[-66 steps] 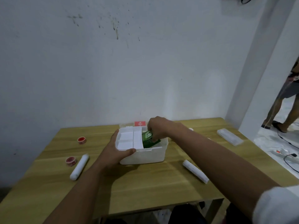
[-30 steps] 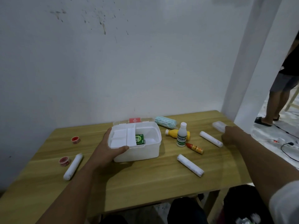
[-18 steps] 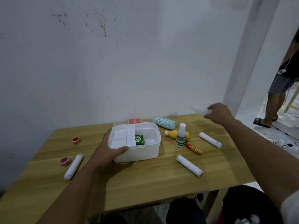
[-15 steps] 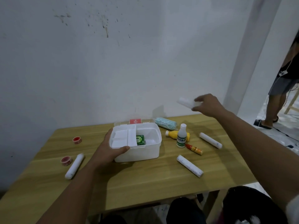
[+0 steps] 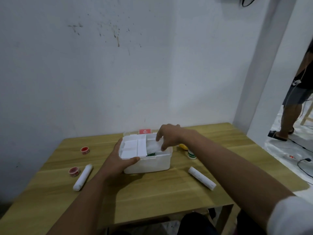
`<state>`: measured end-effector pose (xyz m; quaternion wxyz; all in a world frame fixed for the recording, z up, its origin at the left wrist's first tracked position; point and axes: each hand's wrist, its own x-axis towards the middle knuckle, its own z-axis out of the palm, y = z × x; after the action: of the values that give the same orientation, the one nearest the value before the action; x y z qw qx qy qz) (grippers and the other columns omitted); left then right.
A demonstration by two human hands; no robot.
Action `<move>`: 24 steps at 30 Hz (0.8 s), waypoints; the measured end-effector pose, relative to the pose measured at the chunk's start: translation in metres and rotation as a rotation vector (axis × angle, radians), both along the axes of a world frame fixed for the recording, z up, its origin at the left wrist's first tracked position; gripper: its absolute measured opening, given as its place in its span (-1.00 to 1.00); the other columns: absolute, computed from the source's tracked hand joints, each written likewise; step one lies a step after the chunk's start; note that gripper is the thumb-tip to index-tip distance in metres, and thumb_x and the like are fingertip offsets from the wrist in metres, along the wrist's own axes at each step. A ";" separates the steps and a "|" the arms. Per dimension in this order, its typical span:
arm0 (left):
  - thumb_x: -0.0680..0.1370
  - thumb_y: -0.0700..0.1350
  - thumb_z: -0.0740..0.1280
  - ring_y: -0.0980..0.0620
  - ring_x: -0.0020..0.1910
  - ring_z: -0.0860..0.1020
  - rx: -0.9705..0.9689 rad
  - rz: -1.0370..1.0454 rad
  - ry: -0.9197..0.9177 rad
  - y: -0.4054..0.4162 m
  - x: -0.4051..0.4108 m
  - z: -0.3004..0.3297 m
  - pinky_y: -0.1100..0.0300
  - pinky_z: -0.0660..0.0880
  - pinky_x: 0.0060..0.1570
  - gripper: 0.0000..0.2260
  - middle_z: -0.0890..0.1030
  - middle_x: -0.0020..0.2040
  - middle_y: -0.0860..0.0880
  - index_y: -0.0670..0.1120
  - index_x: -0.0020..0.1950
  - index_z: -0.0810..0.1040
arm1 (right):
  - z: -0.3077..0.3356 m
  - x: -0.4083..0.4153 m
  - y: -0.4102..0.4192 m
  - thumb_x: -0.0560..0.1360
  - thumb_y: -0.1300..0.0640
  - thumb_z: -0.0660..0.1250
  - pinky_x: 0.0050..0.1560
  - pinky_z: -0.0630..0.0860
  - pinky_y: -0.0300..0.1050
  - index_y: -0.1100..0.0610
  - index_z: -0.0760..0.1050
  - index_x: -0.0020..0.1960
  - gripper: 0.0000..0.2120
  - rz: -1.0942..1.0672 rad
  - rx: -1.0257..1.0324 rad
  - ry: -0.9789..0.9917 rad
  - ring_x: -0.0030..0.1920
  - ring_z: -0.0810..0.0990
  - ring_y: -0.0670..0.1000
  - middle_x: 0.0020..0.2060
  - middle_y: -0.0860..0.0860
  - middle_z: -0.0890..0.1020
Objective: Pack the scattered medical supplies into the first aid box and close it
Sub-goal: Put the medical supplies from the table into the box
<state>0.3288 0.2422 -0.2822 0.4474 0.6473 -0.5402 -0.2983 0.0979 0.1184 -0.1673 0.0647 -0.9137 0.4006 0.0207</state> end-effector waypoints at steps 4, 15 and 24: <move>0.17 0.44 0.58 0.10 0.36 0.38 -0.012 -0.009 -0.037 0.000 -0.004 0.003 0.18 0.46 0.11 0.19 0.34 0.44 0.24 0.22 0.67 0.07 | -0.024 0.024 0.005 0.38 -0.07 0.59 0.34 0.33 0.21 -0.06 0.61 0.33 -0.47 0.016 0.002 -0.070 0.32 0.50 0.07 0.29 -0.05 0.60; 0.35 0.16 0.63 0.04 0.41 0.39 -0.029 0.016 0.001 -0.001 -0.002 -0.001 0.11 0.49 0.20 0.02 0.36 0.50 0.18 0.22 0.66 0.09 | -0.026 0.012 -0.014 0.40 -0.03 0.60 0.16 0.53 -0.12 0.07 0.65 0.30 -0.50 0.004 0.065 -0.326 0.16 0.64 0.00 0.24 0.00 0.68; 0.38 0.11 0.64 0.19 0.29 0.44 -0.052 0.007 0.005 0.001 -0.003 0.001 0.26 0.47 0.08 -0.13 0.38 0.29 0.45 0.42 0.48 0.14 | -0.011 -0.045 -0.084 0.51 0.16 0.46 0.20 0.56 -0.06 0.19 0.62 0.29 -0.64 -0.330 -0.075 -0.270 0.21 0.64 0.12 0.22 0.11 0.68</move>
<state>0.3260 0.2430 -0.2817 0.4663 0.6366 -0.5445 -0.2844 0.0527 0.0347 -0.1781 0.0861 -0.8319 0.5332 -0.1277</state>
